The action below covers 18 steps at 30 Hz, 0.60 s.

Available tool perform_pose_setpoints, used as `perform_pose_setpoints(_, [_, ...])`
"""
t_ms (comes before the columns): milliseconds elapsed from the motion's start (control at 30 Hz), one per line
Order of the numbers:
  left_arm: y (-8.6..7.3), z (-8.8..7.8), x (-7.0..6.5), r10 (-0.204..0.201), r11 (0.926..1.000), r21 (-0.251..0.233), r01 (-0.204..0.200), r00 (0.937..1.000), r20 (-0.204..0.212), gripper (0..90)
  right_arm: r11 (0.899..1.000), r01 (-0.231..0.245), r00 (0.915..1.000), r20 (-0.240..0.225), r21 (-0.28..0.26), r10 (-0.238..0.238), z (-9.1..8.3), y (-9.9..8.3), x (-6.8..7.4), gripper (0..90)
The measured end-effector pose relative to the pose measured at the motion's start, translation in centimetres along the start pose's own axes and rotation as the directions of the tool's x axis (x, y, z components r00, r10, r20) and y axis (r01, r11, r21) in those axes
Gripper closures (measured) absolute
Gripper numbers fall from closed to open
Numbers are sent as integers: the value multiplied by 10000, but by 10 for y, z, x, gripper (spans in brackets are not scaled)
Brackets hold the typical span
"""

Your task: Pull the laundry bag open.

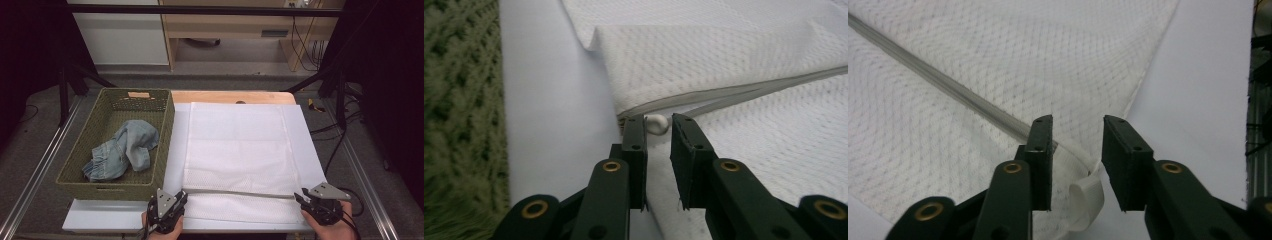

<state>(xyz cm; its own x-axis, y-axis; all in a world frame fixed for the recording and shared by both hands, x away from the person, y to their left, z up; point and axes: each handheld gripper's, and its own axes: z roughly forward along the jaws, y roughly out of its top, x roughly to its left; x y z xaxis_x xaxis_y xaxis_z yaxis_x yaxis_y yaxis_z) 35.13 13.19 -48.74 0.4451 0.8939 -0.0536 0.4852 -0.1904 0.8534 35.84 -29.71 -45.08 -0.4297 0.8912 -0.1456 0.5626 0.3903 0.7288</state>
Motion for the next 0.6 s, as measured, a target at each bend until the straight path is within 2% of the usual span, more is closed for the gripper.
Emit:
perform_pose_setpoints(133, [1, 3, -4, 156, 9998, -106, -155, 9999, 72, 735, 9991, 70, 10000, 18, -429, -69, -3, 3, 3, 560])
perform_pose_setpoints(267, [1, 5, -1, 110, 9994, -330, -101, 9996, 263, 693, 9971, 124, 9997, -212, -745, -140, -1, 7, 8, 457])
perform_pose_setpoints(300, [1, 5, -1, 110, 9994, -330, -101, 9996, 263, 681, 9969, 192, 9994, -288, -770, -214, 1, 8, 10, 457])
perform_pose_setpoints(333, [1, 6, -1, 128, 9993, -367, -115, 9992, 366, 669, 9972, 234, 9991, -342, -714, -259, 3, 10, 12, 389])
perform_pose_setpoints(400, [2, 6, -2, 242, 9990, -393, -222, 9984, 515, 648, 9960, 520, 9976, -411, -726, -551, 7, 14, 18, 338])
perform_pose_setpoints(500, [4, 7, -5, 522, 9975, -511, -486, 9961, 709, 627, 9935, 689, 9942, -758, -911, -759, 13, 21, 26, 276])
perform_pose_setpoints(600, [4, 10, -8, 584, 9967, -616, -534, 9948, 829, 603, 9894, 1134, 9882, -930, -908, -1218, 20, 28, 35, 235])
